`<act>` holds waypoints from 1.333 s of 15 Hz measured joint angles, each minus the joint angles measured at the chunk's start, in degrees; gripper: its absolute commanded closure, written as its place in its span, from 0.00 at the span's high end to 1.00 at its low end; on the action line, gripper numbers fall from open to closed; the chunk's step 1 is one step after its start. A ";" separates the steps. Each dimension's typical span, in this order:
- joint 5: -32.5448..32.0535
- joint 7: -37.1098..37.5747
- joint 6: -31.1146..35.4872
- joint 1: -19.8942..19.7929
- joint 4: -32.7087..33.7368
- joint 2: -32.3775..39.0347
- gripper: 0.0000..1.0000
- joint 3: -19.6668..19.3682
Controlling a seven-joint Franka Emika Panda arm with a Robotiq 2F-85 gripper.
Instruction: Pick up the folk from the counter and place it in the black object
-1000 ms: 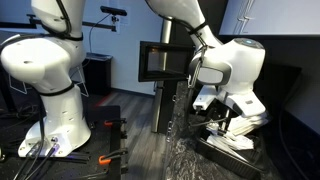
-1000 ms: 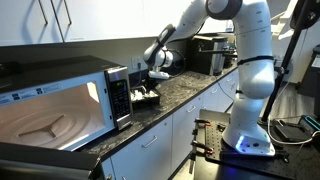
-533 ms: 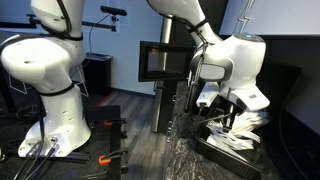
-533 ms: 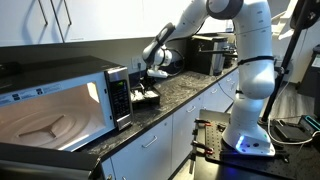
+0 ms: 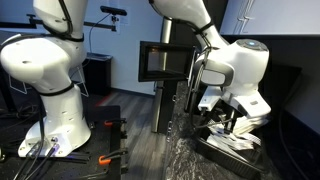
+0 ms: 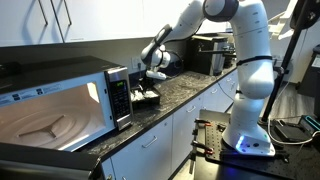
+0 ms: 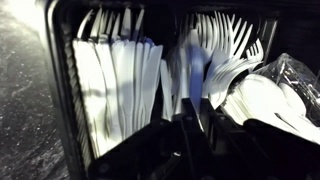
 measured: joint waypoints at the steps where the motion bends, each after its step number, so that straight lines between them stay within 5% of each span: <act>1: 0.07 -0.07 0.00 -0.15 0.51 0.63 0.03 0.26; 6: 0.81 -0.08 -0.32 -0.69 2.90 3.57 0.03 2.19; 7: 0.91 -0.08 -0.58 -0.80 3.34 4.10 0.37 2.63; 11: 0.52 -0.08 -1.65 -0.62 4.01 4.90 0.60 3.60; 16: -13.12 6.58 -4.06 3.58 1.55 2.54 0.97 -1.24; 20: -23.89 12.39 -4.06 7.12 -2.51 -2.80 1.00 -5.32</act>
